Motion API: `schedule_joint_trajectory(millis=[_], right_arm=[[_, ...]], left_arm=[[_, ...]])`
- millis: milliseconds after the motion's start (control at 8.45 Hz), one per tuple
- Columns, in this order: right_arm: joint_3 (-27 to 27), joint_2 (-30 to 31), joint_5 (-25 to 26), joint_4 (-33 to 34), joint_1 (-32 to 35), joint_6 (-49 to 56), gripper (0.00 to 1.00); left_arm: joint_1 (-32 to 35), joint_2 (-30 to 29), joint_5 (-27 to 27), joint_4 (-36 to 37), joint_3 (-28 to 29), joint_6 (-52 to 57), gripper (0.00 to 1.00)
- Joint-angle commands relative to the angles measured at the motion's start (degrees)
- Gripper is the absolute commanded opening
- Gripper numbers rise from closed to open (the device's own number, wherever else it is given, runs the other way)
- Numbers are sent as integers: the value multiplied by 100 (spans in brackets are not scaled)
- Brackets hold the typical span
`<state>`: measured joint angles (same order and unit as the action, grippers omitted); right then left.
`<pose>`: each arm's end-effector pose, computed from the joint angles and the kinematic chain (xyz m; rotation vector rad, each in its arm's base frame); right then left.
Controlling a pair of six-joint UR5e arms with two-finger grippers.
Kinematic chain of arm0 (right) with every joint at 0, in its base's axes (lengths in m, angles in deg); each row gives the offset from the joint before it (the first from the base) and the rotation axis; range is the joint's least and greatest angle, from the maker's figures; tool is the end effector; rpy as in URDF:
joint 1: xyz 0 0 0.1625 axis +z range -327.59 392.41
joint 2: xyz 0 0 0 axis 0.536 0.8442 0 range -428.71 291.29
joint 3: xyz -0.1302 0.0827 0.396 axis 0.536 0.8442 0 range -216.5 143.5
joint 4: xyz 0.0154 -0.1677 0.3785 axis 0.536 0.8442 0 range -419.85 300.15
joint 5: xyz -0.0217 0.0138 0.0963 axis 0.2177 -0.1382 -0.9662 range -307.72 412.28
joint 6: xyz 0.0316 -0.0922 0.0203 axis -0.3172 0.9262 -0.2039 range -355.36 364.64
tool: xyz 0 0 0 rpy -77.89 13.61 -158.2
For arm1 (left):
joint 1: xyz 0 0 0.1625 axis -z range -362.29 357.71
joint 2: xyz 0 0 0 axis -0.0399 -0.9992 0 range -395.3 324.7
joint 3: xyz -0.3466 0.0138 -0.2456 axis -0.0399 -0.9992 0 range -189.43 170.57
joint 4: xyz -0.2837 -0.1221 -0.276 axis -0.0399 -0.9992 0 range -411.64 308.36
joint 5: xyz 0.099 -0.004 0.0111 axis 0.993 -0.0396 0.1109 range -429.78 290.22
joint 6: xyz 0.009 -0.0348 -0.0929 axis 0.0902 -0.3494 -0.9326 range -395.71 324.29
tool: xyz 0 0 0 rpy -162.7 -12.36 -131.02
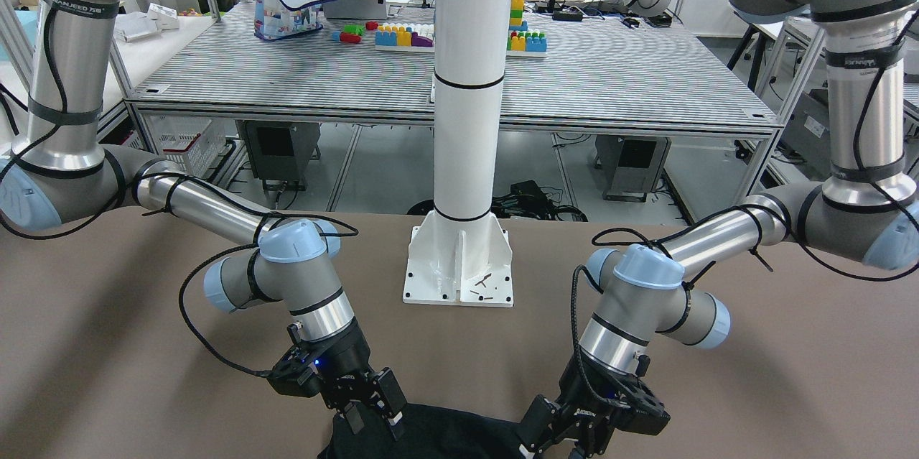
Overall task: Fold clothes
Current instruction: 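Open the left gripper and withdraw it while the right gripper presses the fold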
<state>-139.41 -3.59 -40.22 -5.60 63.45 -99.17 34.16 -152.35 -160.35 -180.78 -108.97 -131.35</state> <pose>-0.4582 -0.4262 0.2403 0.1586 -1.3012 0.6423 0.4276 -0.4804 0.2352 0.3497 1.3013 -0.6161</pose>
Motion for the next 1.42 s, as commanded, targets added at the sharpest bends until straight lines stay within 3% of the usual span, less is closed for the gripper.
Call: schedule_joint_trajectory(millis=[0, 237, 591, 1301], right_arm=[[43, -87, -41, 51, -71, 228, 93], [655, -410, -32, 68, -116, 473, 93], [1027, -606, 12, 60, -142, 695, 93], [2071, -940, 232, -37, 234, 1282, 93]], left_arm=[[170, 155, -31, 3, -22, 229, 100], [345, 217, -336, -6, -48, 230, 100], [863, 760, -1066, -41, -337, 386, 100], [970, 1026, -1086, -41, -496, 801, 100]])
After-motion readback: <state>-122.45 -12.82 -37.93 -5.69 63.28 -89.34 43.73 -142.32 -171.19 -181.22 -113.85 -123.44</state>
